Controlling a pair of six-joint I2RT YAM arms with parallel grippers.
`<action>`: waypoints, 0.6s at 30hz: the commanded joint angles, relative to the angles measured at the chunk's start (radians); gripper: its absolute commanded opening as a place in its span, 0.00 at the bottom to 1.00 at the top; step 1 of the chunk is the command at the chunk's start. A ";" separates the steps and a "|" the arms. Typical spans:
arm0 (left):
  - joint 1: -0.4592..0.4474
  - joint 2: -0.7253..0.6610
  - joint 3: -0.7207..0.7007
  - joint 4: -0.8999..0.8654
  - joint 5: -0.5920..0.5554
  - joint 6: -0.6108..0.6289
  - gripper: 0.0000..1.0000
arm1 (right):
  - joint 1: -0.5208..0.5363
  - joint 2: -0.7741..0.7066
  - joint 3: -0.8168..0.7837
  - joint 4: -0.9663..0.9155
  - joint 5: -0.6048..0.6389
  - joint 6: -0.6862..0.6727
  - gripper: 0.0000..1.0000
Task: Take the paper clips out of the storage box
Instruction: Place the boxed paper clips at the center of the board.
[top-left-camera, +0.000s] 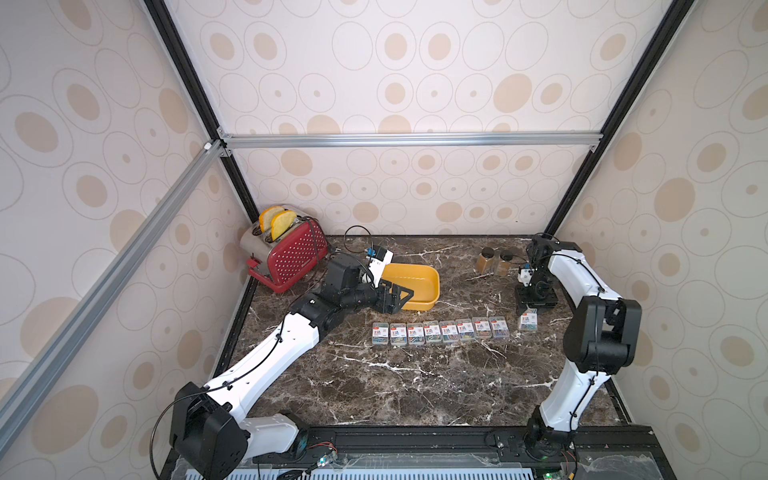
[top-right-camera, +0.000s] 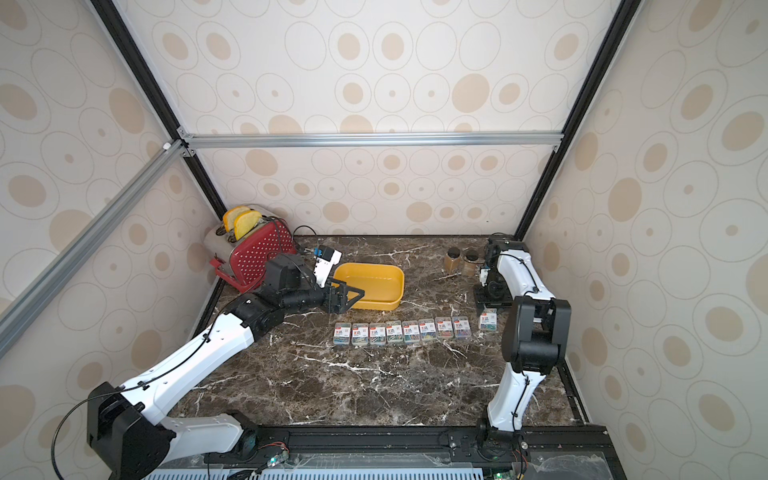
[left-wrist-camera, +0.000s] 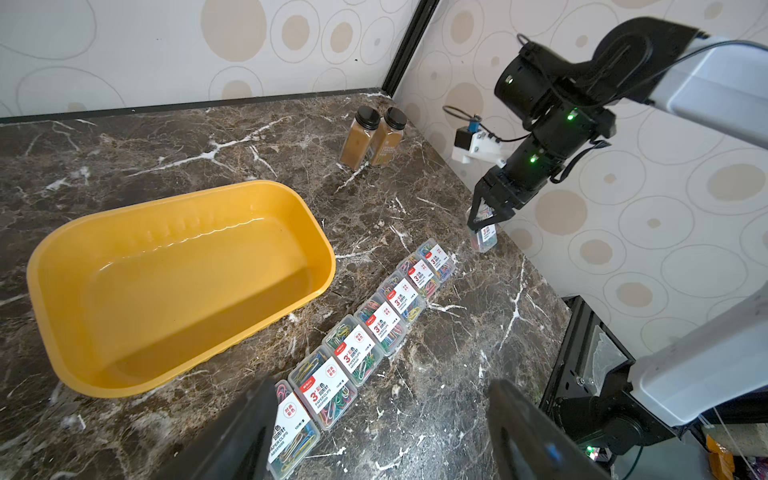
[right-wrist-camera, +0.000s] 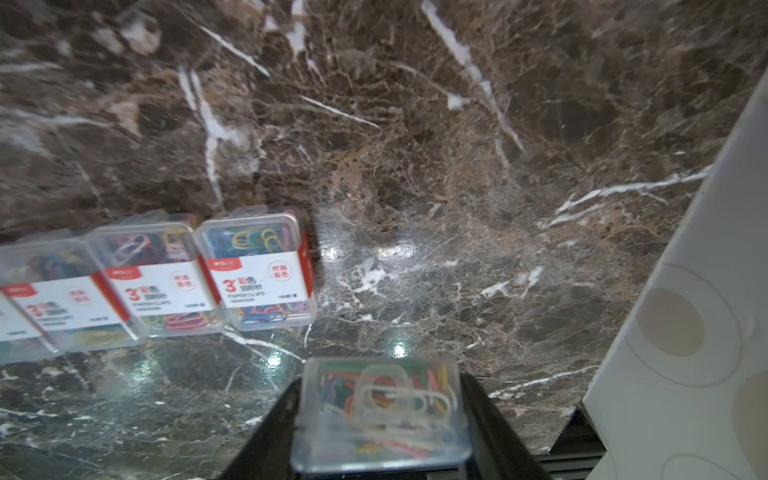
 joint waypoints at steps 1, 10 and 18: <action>0.008 -0.023 -0.004 -0.018 0.008 0.024 0.82 | -0.003 0.033 -0.021 -0.006 0.029 -0.025 0.14; 0.011 -0.018 -0.011 -0.011 0.013 0.019 0.81 | -0.003 0.120 -0.036 0.043 0.014 -0.023 0.16; 0.012 0.002 -0.006 0.001 0.019 0.010 0.82 | -0.004 0.143 -0.056 0.098 -0.030 -0.006 0.21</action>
